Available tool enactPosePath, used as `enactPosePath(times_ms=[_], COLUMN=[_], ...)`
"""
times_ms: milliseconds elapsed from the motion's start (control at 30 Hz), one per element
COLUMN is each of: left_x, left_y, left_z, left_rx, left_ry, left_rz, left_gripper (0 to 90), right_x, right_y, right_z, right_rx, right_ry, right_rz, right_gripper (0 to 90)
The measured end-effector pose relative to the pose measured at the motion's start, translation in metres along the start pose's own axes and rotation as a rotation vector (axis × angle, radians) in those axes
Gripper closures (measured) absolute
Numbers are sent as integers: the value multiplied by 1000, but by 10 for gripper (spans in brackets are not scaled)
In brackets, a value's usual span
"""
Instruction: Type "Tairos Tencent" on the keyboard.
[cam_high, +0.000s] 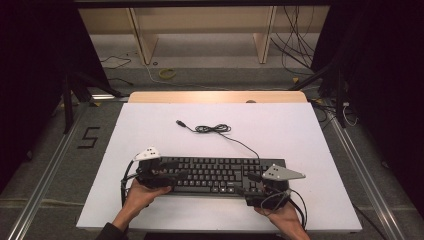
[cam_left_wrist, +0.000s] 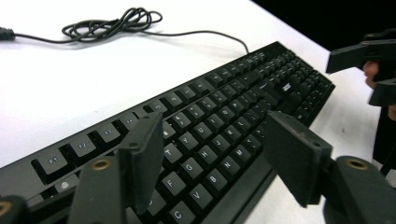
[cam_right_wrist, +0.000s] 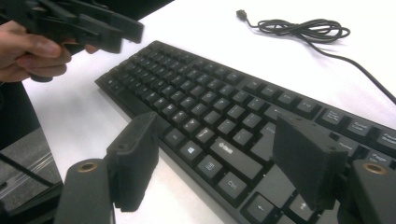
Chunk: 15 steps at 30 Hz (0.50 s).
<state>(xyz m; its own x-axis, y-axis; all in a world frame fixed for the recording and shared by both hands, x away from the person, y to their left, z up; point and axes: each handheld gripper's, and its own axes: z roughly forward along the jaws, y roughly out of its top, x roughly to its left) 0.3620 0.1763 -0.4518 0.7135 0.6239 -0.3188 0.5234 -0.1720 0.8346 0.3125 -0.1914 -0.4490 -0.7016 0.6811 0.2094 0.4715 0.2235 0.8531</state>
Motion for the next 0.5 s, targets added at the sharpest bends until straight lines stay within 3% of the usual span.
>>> enactPosePath(times_ms=[500], left_x=[-12], left_y=[-18], left_z=[-24], left_rx=[-60], left_ry=[-17], left_rz=[32], left_gripper=[284], right_x=[-9], right_y=[-12], right_z=[-20], right_rx=[-36], right_ry=[-39], right_rz=[6], right_gripper=[325])
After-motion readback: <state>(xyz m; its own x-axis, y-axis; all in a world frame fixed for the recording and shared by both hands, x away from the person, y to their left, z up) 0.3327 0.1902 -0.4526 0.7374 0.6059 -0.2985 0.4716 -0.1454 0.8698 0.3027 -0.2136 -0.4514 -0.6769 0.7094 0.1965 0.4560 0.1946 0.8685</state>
